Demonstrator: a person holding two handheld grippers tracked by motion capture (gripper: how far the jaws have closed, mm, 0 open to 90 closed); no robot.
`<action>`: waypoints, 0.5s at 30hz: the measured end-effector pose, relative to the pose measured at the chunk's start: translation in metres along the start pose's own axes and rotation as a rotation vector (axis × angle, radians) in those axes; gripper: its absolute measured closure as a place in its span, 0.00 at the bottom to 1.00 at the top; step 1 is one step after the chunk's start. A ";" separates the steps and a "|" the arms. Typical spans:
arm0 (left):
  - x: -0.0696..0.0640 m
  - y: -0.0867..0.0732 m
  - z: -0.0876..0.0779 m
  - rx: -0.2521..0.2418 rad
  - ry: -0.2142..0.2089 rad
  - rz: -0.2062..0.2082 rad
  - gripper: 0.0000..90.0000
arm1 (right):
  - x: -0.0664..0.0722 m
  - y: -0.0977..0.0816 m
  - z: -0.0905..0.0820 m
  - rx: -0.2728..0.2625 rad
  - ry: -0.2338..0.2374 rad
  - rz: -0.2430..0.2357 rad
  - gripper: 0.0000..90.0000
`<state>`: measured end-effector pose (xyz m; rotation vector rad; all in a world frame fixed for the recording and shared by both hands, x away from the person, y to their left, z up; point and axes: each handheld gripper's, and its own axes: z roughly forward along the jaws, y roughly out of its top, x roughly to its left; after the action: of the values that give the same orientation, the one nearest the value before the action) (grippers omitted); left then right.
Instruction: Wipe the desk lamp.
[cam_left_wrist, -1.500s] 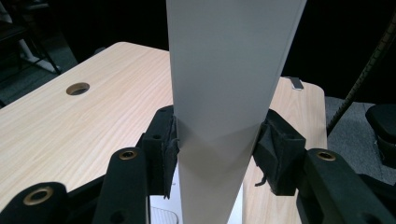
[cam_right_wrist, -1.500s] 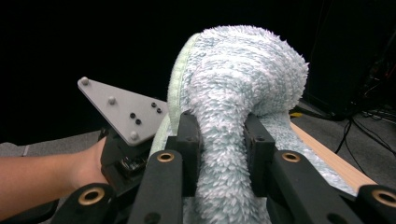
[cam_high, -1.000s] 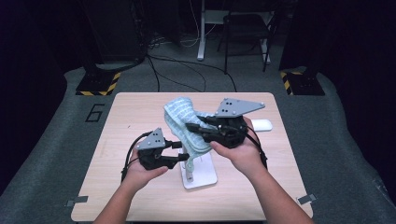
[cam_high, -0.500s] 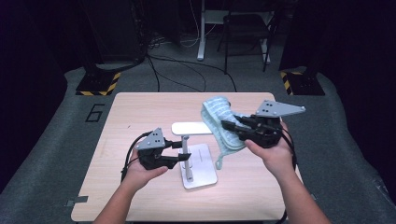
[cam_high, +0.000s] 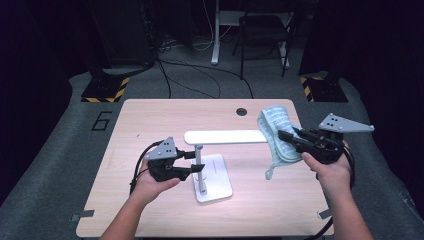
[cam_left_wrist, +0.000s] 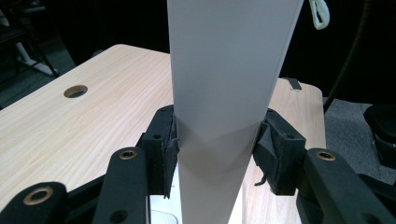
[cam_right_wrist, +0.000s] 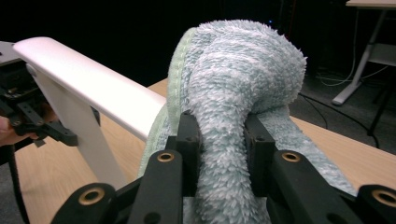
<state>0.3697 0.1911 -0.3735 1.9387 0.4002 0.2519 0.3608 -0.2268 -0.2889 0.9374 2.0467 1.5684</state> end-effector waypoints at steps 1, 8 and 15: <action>0.000 0.000 0.000 0.001 -0.001 0.000 0.59 | -0.003 -0.001 -0.002 -0.001 -0.008 -0.001 0.81; 0.001 0.000 0.000 -0.003 -0.006 -0.001 0.59 | -0.019 -0.005 -0.011 0.000 -0.026 0.029 0.81; 0.001 0.000 0.000 0.000 -0.005 0.000 0.59 | -0.013 -0.001 -0.003 0.004 -0.014 -0.004 0.81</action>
<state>0.3706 0.1919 -0.3735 1.9391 0.3972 0.2466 0.3673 -0.2384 -0.2899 0.9422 2.0421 1.5517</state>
